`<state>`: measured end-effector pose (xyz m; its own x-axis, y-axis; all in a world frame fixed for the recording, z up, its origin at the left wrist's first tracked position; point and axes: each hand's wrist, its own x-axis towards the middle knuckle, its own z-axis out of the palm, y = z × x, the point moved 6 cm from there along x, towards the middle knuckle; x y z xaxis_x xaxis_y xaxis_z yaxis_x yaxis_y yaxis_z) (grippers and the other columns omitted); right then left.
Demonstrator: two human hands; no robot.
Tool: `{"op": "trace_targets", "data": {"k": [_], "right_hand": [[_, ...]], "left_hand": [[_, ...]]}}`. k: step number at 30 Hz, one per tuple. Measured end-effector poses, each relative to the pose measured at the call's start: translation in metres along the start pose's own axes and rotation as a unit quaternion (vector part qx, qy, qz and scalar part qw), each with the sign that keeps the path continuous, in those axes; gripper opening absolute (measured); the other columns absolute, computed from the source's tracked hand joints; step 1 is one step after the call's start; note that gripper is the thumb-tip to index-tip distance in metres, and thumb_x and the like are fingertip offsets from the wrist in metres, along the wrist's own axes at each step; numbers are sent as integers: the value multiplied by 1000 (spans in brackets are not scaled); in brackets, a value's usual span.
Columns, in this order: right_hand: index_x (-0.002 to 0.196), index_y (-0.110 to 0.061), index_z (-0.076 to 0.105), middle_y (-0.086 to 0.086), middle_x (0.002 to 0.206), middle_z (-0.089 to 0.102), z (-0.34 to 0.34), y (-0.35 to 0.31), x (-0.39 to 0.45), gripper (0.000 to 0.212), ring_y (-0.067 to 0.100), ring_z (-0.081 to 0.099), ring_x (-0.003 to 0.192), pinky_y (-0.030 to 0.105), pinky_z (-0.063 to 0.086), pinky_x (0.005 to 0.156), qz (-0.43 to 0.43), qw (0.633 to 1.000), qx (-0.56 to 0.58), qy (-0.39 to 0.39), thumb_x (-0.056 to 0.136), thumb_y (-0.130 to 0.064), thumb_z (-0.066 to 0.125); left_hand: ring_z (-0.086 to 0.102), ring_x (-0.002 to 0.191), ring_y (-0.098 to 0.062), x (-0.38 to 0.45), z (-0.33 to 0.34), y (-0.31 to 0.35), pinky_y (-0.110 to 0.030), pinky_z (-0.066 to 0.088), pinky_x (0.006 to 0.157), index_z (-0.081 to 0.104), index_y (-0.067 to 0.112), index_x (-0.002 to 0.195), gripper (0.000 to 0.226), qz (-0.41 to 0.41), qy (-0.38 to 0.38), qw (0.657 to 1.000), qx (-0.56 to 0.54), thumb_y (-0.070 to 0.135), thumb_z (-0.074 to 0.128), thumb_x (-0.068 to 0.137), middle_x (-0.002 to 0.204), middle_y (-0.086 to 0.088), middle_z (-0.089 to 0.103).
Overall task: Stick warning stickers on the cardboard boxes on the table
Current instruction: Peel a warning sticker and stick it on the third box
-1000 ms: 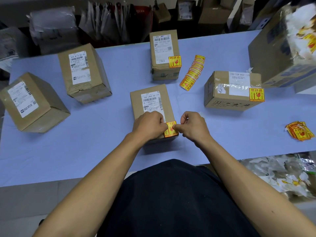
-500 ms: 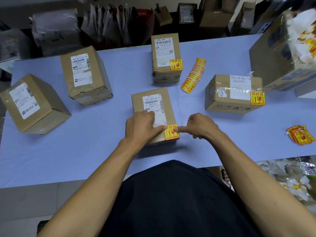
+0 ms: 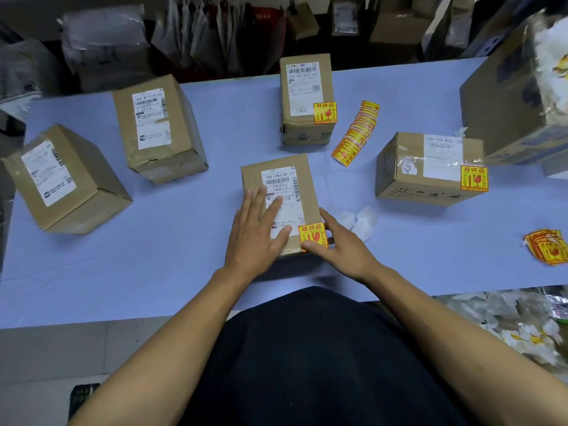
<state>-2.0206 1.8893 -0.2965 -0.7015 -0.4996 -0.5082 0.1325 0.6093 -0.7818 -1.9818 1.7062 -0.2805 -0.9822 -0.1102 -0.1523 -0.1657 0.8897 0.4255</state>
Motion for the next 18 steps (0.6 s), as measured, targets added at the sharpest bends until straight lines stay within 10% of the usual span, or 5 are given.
{"op": "trace_targets", "data": {"k": [6, 12, 18], "right_hand": [[155, -35, 25, -6, 154, 39, -8, 8, 18, 81, 8, 49, 122, 30, 41, 102, 67, 990, 121, 34, 87, -61, 59], [156, -29, 24, -1, 157, 39, -6, -12, 53, 75, 16, 51, 132, 29, 46, 100, 102, 974, 192, 65, 94, -59, 52], [156, -33, 21, -5, 153, 46, 5, -16, 65, 86, 21, 52, 133, 46, 41, 112, 106, 979, 166, 51, 85, -73, 49]], "left_hand": [[18, 150, -21, 6, -14, -15, -38, 20, 120, 50, 18, 141, 57, -124, 106, 970, -182, 42, 61, 90, 162, -4, 27], [57, 125, -20, 22, 10, -37, -39, 46, 107, 39, 24, 149, 78, -368, 53, 789, -490, 55, 65, 82, 147, -2, 52], [67, 108, -17, 21, 18, -32, -42, 53, 98, 37, 29, 148, 80, -347, 14, 801, -487, 59, 62, 78, 131, 5, 65]]}}
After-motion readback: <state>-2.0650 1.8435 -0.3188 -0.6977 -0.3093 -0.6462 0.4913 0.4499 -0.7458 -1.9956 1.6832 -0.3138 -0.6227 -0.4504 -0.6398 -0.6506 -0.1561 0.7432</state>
